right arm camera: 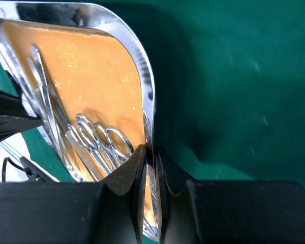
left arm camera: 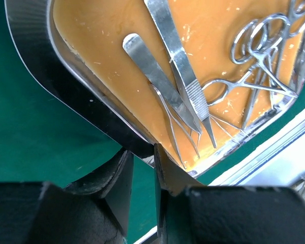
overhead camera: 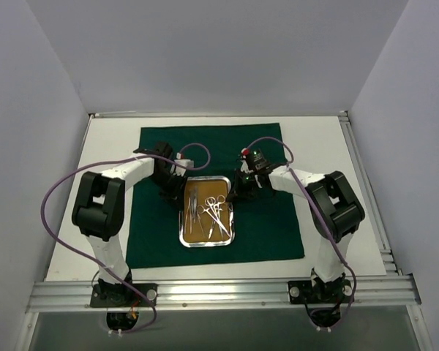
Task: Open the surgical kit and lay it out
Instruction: Move the container from the surgical kit.
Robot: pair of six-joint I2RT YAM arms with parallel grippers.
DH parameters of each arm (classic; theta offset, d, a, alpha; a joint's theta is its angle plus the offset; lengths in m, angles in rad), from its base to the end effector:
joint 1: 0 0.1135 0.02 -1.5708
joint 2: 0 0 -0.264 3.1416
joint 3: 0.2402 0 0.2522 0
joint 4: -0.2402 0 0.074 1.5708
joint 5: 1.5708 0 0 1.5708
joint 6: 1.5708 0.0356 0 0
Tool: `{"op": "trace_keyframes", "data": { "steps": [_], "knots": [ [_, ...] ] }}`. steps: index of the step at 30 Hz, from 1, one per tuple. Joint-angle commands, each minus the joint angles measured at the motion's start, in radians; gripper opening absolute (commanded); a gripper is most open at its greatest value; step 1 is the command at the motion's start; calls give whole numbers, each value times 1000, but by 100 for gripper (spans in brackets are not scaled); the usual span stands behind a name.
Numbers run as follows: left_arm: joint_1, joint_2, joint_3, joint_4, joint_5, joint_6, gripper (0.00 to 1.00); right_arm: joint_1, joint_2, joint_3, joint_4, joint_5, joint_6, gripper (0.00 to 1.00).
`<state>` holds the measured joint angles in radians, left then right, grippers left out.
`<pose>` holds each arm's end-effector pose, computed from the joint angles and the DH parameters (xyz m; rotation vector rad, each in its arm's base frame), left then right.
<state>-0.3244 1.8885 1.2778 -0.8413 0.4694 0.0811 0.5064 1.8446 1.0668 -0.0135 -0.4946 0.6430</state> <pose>0.3267 -0.1269 0.1680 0.6448 2.9248 -0.7324 0.3259 0.2001 0.1636 -0.0889 2.5379 1.0992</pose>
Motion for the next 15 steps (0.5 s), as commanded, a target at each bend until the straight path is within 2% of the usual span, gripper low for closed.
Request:
{"op": "trace_keyframes", "data": {
  "steps": [1,15],
  "knots": [
    [16,-58,64,-36,54,46,2,17,44,96,17,-76,12,0],
    [154,14,192,-64,0,80,2,21,252,453,-74,-48,9,0]
  ]
}}
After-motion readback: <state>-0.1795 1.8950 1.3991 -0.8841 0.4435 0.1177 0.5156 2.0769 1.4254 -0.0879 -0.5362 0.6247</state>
